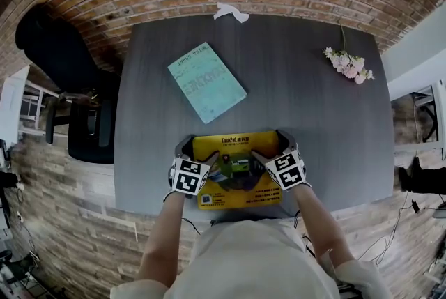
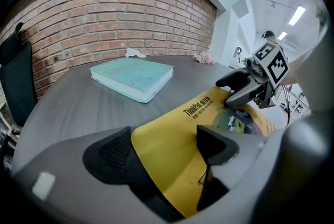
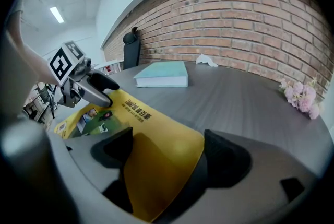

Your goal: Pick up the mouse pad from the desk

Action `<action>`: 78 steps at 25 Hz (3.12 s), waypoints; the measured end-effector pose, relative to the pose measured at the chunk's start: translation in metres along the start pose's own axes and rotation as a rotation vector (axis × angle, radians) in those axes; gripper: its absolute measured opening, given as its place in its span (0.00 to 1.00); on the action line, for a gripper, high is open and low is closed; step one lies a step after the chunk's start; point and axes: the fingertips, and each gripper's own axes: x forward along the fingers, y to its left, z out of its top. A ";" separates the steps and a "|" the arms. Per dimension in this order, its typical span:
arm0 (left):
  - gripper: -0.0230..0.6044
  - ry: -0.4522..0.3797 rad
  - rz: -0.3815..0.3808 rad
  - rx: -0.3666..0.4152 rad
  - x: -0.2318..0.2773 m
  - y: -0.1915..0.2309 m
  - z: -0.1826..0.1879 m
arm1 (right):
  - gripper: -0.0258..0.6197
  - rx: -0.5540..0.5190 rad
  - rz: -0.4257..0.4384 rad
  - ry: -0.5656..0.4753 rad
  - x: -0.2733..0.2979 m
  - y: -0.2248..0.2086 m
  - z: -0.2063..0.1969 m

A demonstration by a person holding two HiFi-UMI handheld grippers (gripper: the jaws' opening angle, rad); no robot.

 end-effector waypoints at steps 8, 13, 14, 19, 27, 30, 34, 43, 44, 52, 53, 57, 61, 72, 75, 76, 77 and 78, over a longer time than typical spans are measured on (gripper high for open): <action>0.55 -0.009 0.003 -0.008 -0.002 -0.008 -0.001 | 0.67 -0.001 -0.002 0.007 -0.001 0.001 0.000; 0.38 -0.019 -0.022 0.008 -0.002 -0.022 0.001 | 0.52 -0.009 0.009 0.015 -0.002 0.012 0.000; 0.33 -0.018 -0.032 0.015 -0.001 -0.026 0.002 | 0.48 -0.010 0.011 0.016 -0.002 0.015 0.000; 0.14 -0.022 -0.057 0.029 -0.002 -0.040 0.002 | 0.22 -0.028 0.040 0.020 -0.002 0.034 0.001; 0.08 -0.062 -0.055 0.056 -0.013 -0.049 0.011 | 0.09 -0.050 0.011 -0.003 -0.008 0.048 0.009; 0.08 -0.102 -0.049 0.063 -0.020 -0.050 0.018 | 0.08 -0.041 -0.013 -0.034 -0.016 0.051 0.016; 0.08 -0.144 -0.039 0.053 -0.037 -0.057 0.023 | 0.08 -0.023 -0.050 -0.096 -0.032 0.060 0.024; 0.08 -0.267 -0.030 0.062 -0.092 -0.080 0.035 | 0.08 -0.003 -0.132 -0.212 -0.090 0.090 0.037; 0.08 -0.278 -0.028 0.066 -0.099 -0.083 0.035 | 0.08 -0.004 -0.139 -0.223 -0.097 0.094 0.038; 0.08 -0.382 -0.015 0.078 -0.158 -0.109 0.035 | 0.08 -0.027 -0.199 -0.318 -0.150 0.126 0.045; 0.08 -0.395 -0.013 0.079 -0.165 -0.112 0.034 | 0.08 -0.035 -0.207 -0.329 -0.157 0.130 0.047; 0.08 -0.439 -0.007 0.081 -0.195 -0.124 0.028 | 0.08 -0.060 -0.228 -0.356 -0.184 0.149 0.047; 0.08 -0.465 -0.011 0.087 -0.223 -0.134 0.018 | 0.08 -0.049 -0.233 -0.379 -0.206 0.171 0.039; 0.08 -0.519 -0.025 0.096 -0.291 -0.164 -0.029 | 0.08 -0.035 -0.233 -0.460 -0.259 0.238 0.013; 0.08 -0.536 -0.025 0.087 -0.306 -0.170 -0.038 | 0.08 -0.040 -0.226 -0.482 -0.270 0.253 0.011; 0.08 -0.542 -0.026 0.084 -0.311 -0.171 -0.041 | 0.08 -0.046 -0.225 -0.489 -0.274 0.257 0.011; 0.08 -0.548 -0.026 0.080 -0.316 -0.172 -0.044 | 0.08 -0.053 -0.225 -0.494 -0.277 0.261 0.011; 0.08 -0.555 -0.027 0.076 -0.321 -0.172 -0.047 | 0.08 -0.060 -0.224 -0.499 -0.280 0.265 0.011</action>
